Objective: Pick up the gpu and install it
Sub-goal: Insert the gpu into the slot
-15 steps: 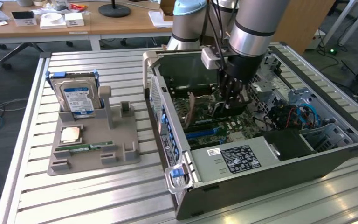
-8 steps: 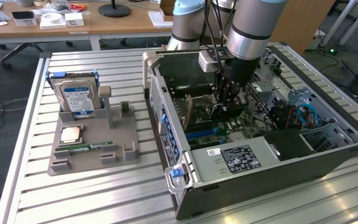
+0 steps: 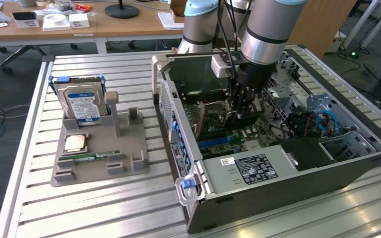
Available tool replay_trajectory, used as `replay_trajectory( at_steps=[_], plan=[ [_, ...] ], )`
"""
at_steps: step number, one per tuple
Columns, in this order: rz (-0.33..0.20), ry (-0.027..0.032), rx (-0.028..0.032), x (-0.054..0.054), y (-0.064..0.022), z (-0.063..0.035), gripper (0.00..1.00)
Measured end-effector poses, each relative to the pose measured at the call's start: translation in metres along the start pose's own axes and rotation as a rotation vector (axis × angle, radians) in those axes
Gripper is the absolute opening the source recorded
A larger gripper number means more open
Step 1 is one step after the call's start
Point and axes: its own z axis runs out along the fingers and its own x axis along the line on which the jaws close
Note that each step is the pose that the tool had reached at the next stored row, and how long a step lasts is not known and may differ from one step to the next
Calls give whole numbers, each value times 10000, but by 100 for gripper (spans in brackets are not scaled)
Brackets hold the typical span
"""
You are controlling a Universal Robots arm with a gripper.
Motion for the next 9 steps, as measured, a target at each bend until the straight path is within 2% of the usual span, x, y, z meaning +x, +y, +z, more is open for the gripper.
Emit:
replay_trajectory(
  at_steps=[9],
  plan=[
    [-15,1,0,13,27,47,26]
  ],
)
